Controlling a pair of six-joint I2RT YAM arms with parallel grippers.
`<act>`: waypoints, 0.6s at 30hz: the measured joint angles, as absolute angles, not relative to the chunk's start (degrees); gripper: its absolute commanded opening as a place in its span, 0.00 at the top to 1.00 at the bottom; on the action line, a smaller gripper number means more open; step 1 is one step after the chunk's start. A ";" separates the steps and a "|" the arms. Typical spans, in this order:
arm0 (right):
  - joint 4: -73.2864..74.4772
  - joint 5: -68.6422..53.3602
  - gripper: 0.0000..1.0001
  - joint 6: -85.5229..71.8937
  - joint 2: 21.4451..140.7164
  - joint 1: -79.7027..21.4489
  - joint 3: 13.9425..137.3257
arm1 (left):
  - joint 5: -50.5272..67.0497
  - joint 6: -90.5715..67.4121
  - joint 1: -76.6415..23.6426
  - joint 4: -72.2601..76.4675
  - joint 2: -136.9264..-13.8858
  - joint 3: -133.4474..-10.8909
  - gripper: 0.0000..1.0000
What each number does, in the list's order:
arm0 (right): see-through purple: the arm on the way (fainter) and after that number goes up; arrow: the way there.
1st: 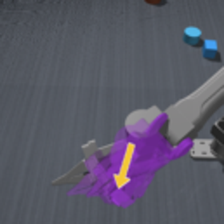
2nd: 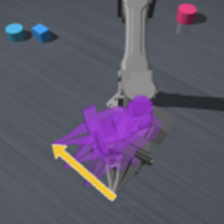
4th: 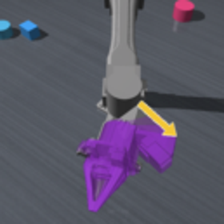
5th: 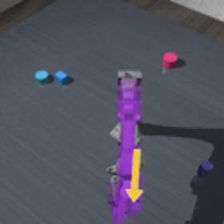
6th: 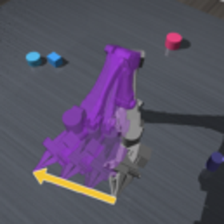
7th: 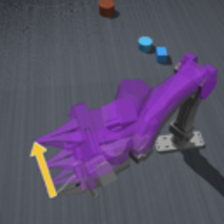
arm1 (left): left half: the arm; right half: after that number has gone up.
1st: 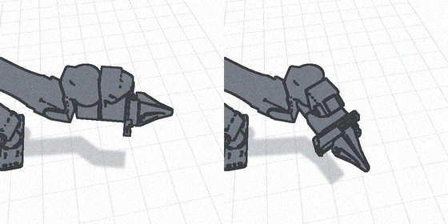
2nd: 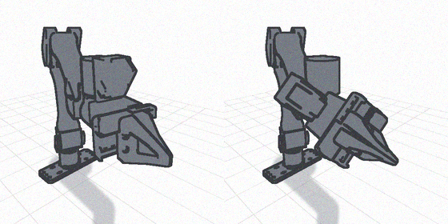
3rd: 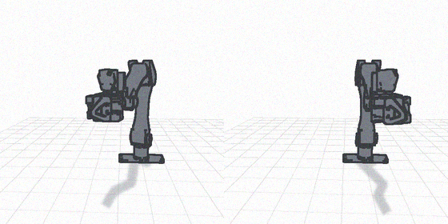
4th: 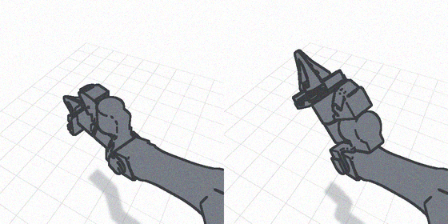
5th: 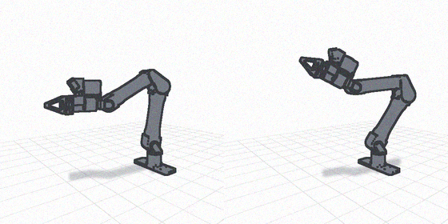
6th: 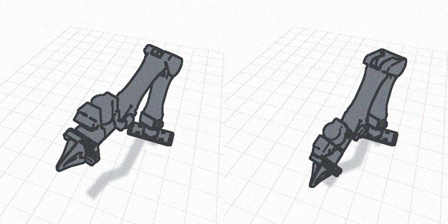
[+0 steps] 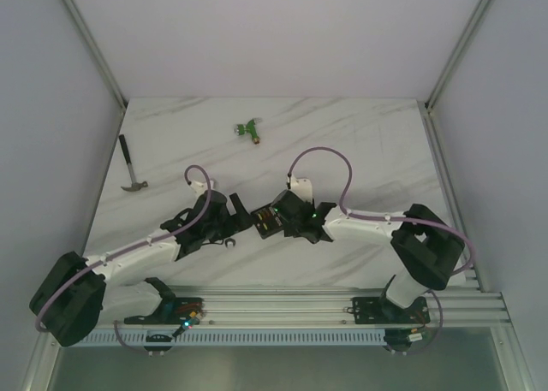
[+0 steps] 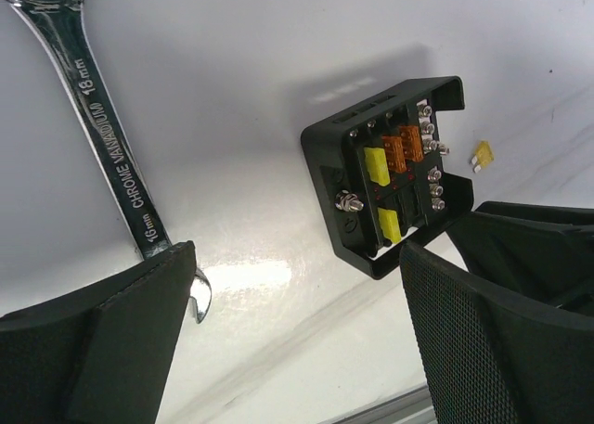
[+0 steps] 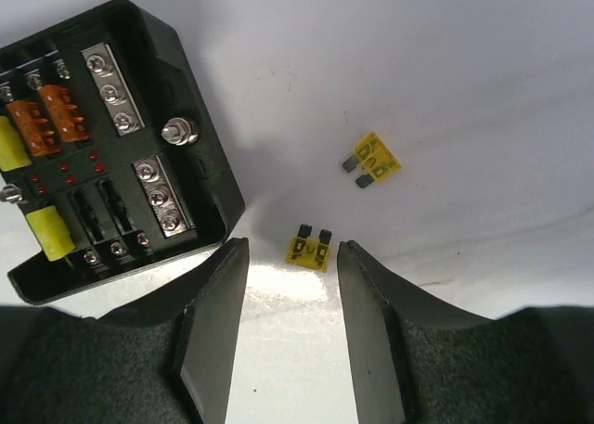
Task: Snap on the fuse box
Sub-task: Pick up the fuse from the center of the board.
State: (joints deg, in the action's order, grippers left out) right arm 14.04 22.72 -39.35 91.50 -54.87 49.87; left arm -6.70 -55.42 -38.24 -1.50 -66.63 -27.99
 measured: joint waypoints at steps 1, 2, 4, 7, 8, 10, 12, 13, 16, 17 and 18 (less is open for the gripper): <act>14.06 22.98 0.53 -39.64 91.68 -54.87 49.87 | -6.79 -55.51 -38.24 -1.58 -66.37 -27.88 0.00; 14.09 23.20 0.54 -39.92 91.92 -54.87 49.87 | -6.94 -55.59 -38.20 -1.58 -66.06 -27.77 0.00; 14.22 23.44 0.56 -40.34 92.27 -54.87 49.87 | -7.18 -55.83 -38.20 -1.61 -65.56 -27.55 0.00; 14.39 23.64 0.58 -40.75 93.03 -54.87 49.87 | -7.38 -55.96 -38.11 -1.69 -65.23 -27.46 0.00; 14.59 23.68 0.58 -40.86 93.30 -54.87 49.87 | -7.40 -56.03 -38.04 -1.72 -65.19 -27.44 0.00; 14.87 24.14 0.59 -41.06 93.60 -54.87 49.87 | -7.44 -56.10 -37.93 -1.72 -65.17 -27.44 0.00; 15.09 24.62 0.60 -41.39 93.62 -54.87 49.87 | -7.53 -56.14 -37.91 -1.74 -65.17 -27.44 0.00; 15.18 24.80 0.60 -41.56 93.65 -54.87 49.87 | -7.53 -56.14 -37.91 -1.74 -65.17 -27.44 0.00; 15.59 25.50 0.62 -41.85 93.71 -54.94 49.87 | -7.53 -56.14 -37.89 -1.74 -65.17 -27.44 0.00; 15.75 25.61 0.62 -41.89 93.71 -55.00 49.91 | -7.53 -56.14 -37.89 -1.74 -65.17 -27.44 0.00; 16.14 25.76 0.62 -41.89 93.78 -55.09 50.02 | -7.53 -56.14 -37.89 -1.74 -65.17 -27.44 0.00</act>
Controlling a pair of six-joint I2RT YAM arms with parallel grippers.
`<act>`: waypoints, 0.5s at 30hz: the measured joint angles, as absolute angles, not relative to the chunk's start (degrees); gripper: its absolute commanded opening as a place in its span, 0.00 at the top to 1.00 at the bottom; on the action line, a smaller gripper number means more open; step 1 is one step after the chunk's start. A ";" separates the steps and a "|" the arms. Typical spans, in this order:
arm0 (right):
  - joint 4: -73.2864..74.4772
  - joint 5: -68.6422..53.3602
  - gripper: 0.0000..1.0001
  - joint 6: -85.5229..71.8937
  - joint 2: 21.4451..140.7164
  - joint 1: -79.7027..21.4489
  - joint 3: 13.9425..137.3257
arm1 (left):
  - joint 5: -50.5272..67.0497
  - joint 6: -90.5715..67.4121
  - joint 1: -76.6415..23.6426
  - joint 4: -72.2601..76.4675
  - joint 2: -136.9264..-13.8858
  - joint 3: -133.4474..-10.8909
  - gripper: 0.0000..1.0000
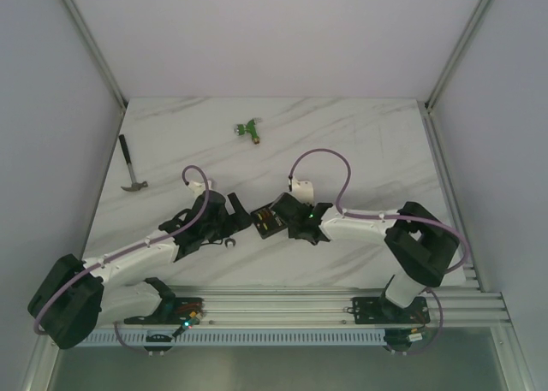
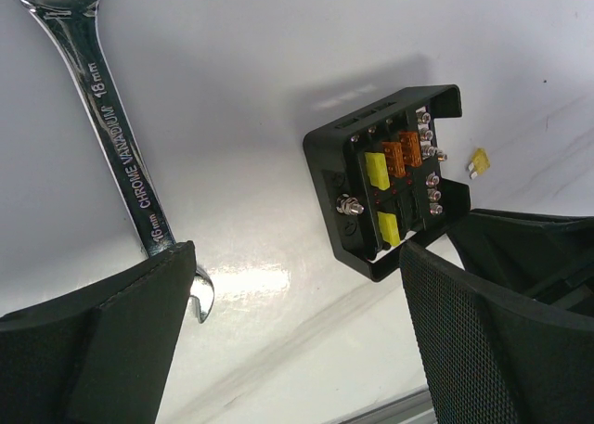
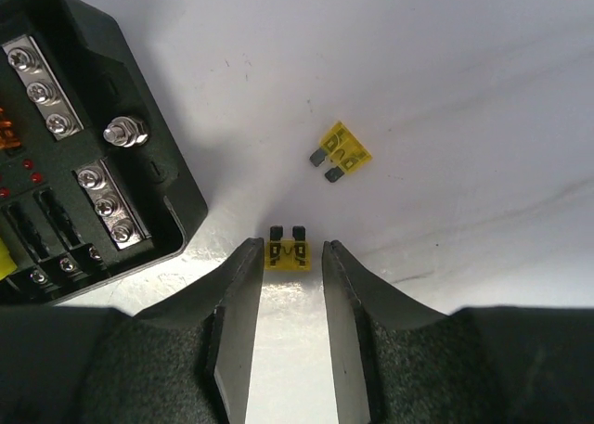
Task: Snap on the fuse box
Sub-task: Pick up the fuse from the center of the board.
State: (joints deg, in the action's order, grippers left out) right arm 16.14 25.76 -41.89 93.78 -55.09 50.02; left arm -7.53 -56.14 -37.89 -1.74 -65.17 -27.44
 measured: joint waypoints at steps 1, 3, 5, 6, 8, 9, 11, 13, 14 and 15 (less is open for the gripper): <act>16.60 25.85 0.62 -41.89 93.84 -55.16 50.22 | -7.53 -56.14 -37.89 -1.74 -65.17 -27.44 0.00; 17.34 25.85 0.62 -41.87 94.04 -55.24 50.61 | -7.53 -56.21 -37.89 -1.74 -65.17 -27.44 0.00; 17.82 25.87 0.62 -41.82 94.19 -55.31 50.89 | -7.53 -56.34 -37.89 -1.74 -65.17 -27.44 0.00; 18.06 25.85 0.62 -41.82 94.19 -55.35 50.96 | -7.53 -56.36 -37.89 -1.74 -65.17 -27.44 0.00; 18.41 25.78 0.63 -41.76 94.19 -55.40 51.07 | -7.53 -56.38 -37.89 -1.74 -65.17 -27.44 0.00; 18.57 25.74 0.63 -41.76 94.19 -55.40 51.11 | -7.53 -56.42 -37.89 -1.74 -65.17 -27.44 0.00; 18.72 25.52 0.64 -41.50 94.28 -55.42 51.29 | -7.53 -56.51 -37.89 -1.74 -65.17 -27.44 0.00; 19.11 25.17 0.65 -40.95 94.61 -55.40 51.75 | -7.53 -56.51 -37.89 -1.74 -65.17 -27.44 0.00; 19.20 24.86 0.65 -40.62 94.76 -55.40 51.99 | -7.53 -56.51 -37.89 -1.74 -65.17 -27.44 0.00; 19.29 24.60 0.66 -40.25 94.94 -55.40 52.23 | -7.53 -56.53 -37.89 -1.74 -65.17 -27.44 0.00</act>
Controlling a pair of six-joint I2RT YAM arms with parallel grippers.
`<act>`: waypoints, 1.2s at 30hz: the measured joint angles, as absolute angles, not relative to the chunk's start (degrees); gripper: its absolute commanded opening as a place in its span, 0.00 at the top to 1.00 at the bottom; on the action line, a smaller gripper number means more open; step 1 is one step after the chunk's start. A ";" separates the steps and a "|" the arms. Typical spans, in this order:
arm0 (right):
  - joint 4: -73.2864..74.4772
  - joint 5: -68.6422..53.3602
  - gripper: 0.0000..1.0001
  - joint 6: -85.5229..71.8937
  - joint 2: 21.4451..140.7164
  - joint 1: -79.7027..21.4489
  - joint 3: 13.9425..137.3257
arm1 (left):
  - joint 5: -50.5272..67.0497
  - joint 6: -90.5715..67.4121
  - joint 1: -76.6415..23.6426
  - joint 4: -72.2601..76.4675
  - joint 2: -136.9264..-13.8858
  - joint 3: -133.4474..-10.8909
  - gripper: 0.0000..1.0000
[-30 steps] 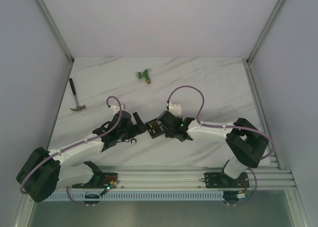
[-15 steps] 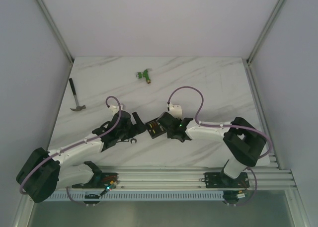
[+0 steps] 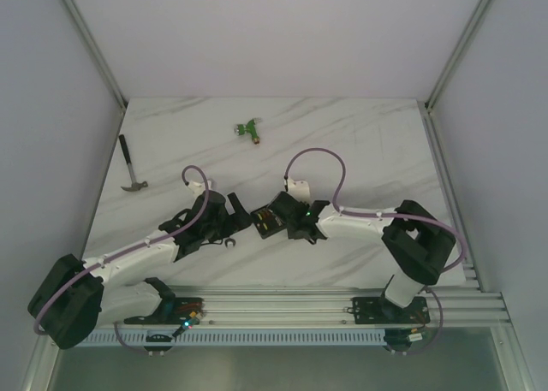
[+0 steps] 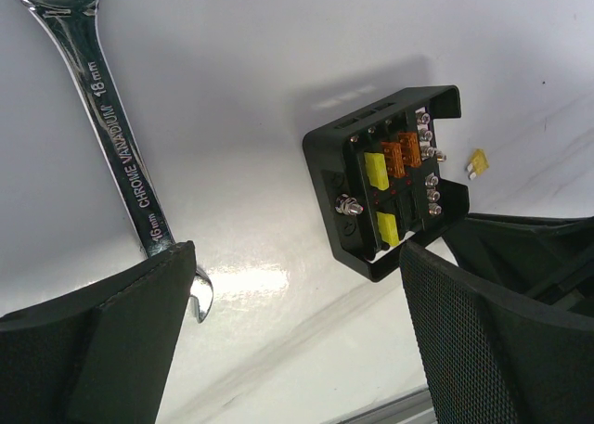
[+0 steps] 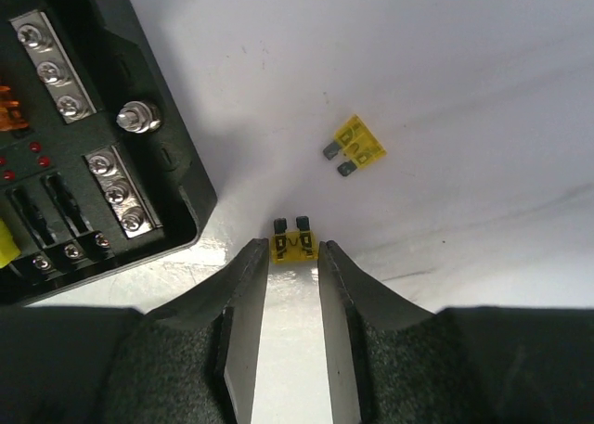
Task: Snap on the fuse box
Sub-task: Pick up the fuse from the center of the board.
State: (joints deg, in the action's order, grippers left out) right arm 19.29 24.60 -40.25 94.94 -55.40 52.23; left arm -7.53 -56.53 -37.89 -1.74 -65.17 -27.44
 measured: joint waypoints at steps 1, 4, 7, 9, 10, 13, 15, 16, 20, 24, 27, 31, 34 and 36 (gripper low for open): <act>19.44 24.23 0.66 -39.92 95.13 -55.40 52.53 | -7.53 -56.51 -37.89 -1.74 -65.17 -27.44 0.00; 19.70 23.24 0.66 -38.63 95.88 -55.40 53.49 | -7.53 -56.53 -37.89 -1.74 -65.17 -27.44 0.00; 19.88 22.33 0.66 -37.54 96.53 -55.33 54.33 | -7.53 -56.53 -37.89 -1.74 -65.17 -27.44 0.00; 19.90 21.63 0.66 -36.99 96.64 -55.16 54.50 | -7.53 -56.51 -37.89 -1.74 -65.17 -27.44 0.00; 19.88 21.30 0.65 -36.80 96.64 -55.02 54.50 | -7.53 -56.51 -37.89 -1.74 -65.17 -27.42 0.00; 19.86 20.56 0.64 -36.36 96.64 -54.70 54.54 | -7.53 -56.51 -37.89 -1.74 -65.17 -27.40 0.00; 19.84 20.27 0.64 -36.16 96.64 -54.52 54.54 | -7.53 -56.51 -37.89 -1.74 -65.17 -27.40 0.00; 19.81 20.03 0.65 -36.05 96.64 -54.41 54.54 | -7.53 -56.53 -37.89 -1.74 -65.17 -27.40 0.00; 19.66 18.92 0.65 -35.22 96.64 -53.91 54.57 | -7.53 -56.51 -37.89 -1.74 -65.17 -27.40 0.00; 19.57 17.85 0.67 -34.13 96.64 -53.39 54.59 | -7.51 -56.51 -37.89 -1.74 -65.17 -27.40 0.00; 19.46 17.21 0.73 -33.15 96.64 -53.10 54.59 | -7.46 -56.51 -37.89 -1.74 -65.17 -27.40 0.01; 19.35 16.69 0.76 -32.05 96.64 -52.90 54.59 | -7.16 -56.51 -37.89 -1.74 -65.17 -27.40 0.04; 19.20 16.71 0.78 -31.16 96.47 -52.90 54.54 | -6.81 -56.49 -37.89 -1.72 -65.17 -27.40 0.06; 18.83 16.69 0.79 -30.26 96.07 -52.90 54.19 | -6.39 -56.36 -37.89 -1.72 -65.19 -27.49 0.08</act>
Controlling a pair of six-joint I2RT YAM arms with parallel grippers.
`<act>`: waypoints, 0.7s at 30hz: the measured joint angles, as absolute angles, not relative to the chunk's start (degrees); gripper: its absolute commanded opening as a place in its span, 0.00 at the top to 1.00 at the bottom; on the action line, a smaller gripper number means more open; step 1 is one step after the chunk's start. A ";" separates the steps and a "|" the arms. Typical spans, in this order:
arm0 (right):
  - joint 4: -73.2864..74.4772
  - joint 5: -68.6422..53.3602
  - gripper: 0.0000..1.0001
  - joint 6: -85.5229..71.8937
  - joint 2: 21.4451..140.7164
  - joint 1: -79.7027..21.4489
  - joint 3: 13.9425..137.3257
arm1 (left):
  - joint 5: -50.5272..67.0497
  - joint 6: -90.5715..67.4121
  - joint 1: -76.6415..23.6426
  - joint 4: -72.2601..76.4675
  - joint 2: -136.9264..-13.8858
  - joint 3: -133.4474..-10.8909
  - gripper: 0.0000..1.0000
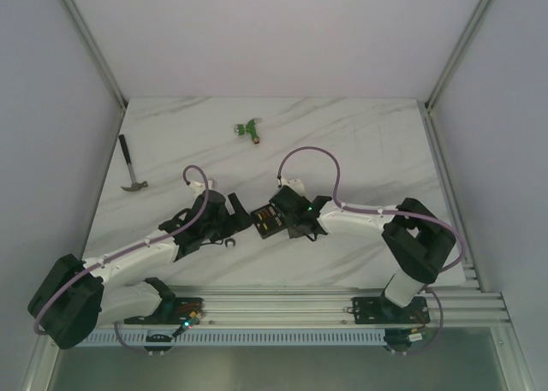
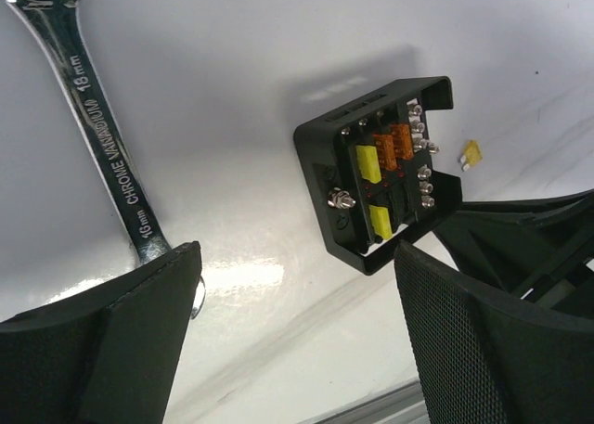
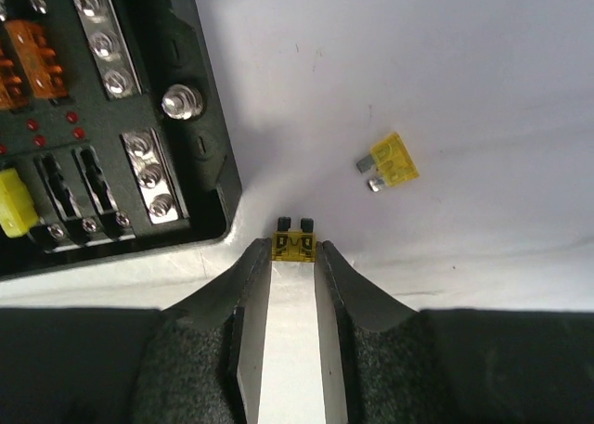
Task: Snap on the fuse box
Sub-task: Pick up the fuse from the center of the board.
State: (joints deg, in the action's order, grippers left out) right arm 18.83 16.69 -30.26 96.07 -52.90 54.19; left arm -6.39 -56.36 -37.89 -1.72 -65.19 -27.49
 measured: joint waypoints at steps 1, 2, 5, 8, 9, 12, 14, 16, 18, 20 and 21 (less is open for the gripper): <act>18.74 16.71 0.79 -29.67 95.70 -52.93 53.80 | -6.11 -56.27 -37.89 -1.69 -65.21 -27.59 0.09; 18.72 16.69 0.80 -29.04 95.20 -52.93 53.30 | -5.80 -56.16 -37.89 -1.63 -65.23 -27.75 0.10; 19.16 16.25 0.80 -26.79 93.03 -52.93 51.55 | -4.67 -55.64 -37.89 -1.23 -65.76 -28.67 0.14; 18.94 15.55 0.80 -24.16 90.28 -52.93 50.70 | -3.57 -55.16 -37.87 -0.03 -66.48 -29.74 0.18; 18.70 15.14 0.80 -23.22 89.14 -52.93 50.65 | -3.07 -54.96 -37.89 0.56 -66.61 -29.95 0.19; 16.60 13.69 0.81 -20.21 85.95 -52.93 50.65 | -1.02 -54.33 -37.87 2.46 -66.92 -30.52 0.26; 14.66 12.58 0.82 -18.13 84.31 -52.90 50.65 | 0.56 -54.06 -37.87 3.92 -67.07 -30.81 0.31; 12.40 11.35 0.82 -16.08 83.18 -52.93 50.57 | 2.11 -53.89 -37.87 5.54 -67.11 -31.05 0.38; 9.78 9.76 0.82 -14.24 82.28 -52.93 50.09 | 3.33 -53.76 -37.87 7.05 -67.11 -31.24 0.44; 7.31 8.21 0.82 -12.69 81.69 -52.93 49.50 | 4.47 -53.74 -37.87 8.73 -67.13 -31.24 0.47; 6.15 7.40 0.82 -12.03 81.45 -52.93 49.15 | 4.99 -53.78 -37.87 9.47 -67.11 -31.24 0.49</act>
